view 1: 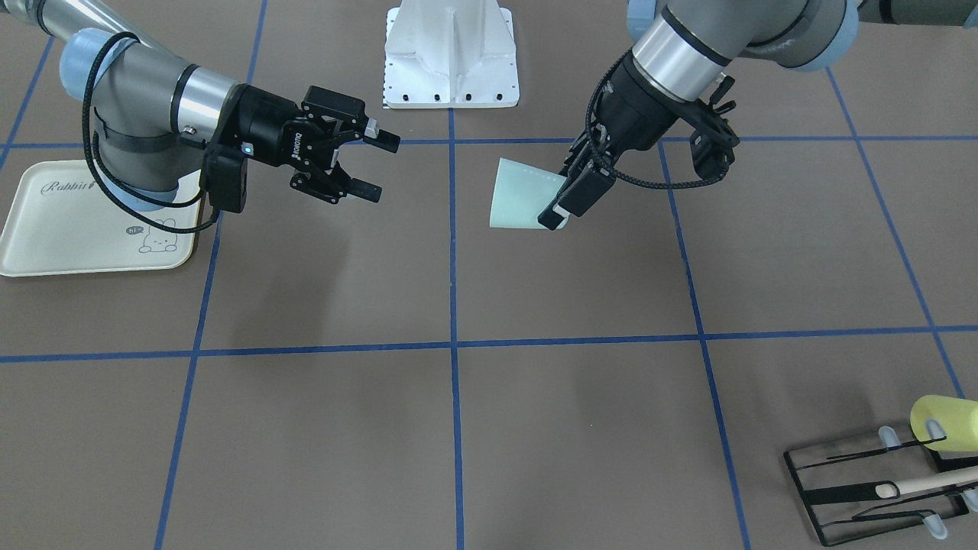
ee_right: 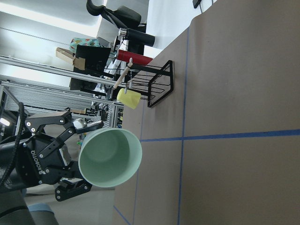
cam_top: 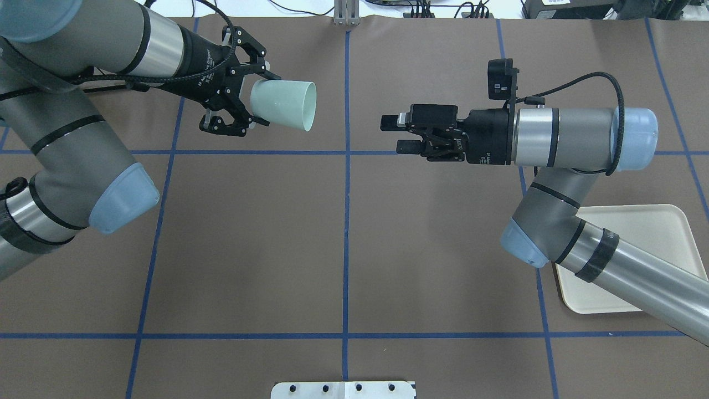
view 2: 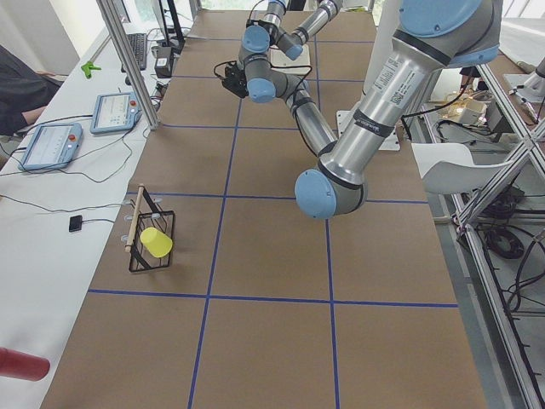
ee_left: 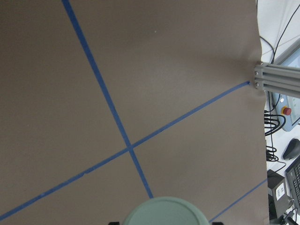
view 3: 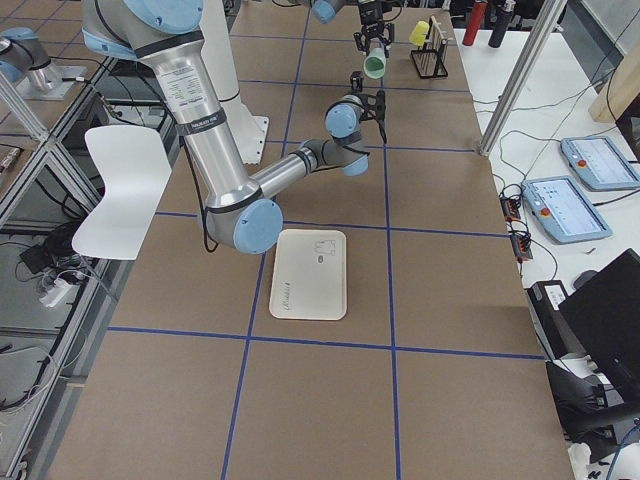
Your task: Left arm grabs green cup and hands to right arm on tray
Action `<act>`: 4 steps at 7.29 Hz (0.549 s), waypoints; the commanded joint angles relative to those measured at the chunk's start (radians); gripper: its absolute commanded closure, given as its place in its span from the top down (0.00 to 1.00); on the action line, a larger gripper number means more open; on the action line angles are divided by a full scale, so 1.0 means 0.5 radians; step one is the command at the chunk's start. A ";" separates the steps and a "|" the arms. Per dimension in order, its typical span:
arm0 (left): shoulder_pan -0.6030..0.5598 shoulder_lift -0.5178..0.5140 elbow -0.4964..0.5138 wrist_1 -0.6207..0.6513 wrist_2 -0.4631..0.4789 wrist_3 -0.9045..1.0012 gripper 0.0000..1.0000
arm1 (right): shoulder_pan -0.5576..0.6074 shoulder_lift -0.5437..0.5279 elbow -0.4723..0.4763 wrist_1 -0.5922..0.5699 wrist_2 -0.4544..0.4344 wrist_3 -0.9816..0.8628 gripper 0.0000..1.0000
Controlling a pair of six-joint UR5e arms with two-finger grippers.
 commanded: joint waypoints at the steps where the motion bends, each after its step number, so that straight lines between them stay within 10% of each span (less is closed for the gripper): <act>1: -0.010 -0.014 -0.001 -0.010 -0.185 -0.256 0.10 | -0.060 0.023 -0.003 0.055 -0.086 -0.005 0.99; 4: -0.016 -0.060 0.011 -0.011 -0.195 -0.475 0.10 | -0.118 0.033 -0.022 0.061 -0.102 -0.026 0.96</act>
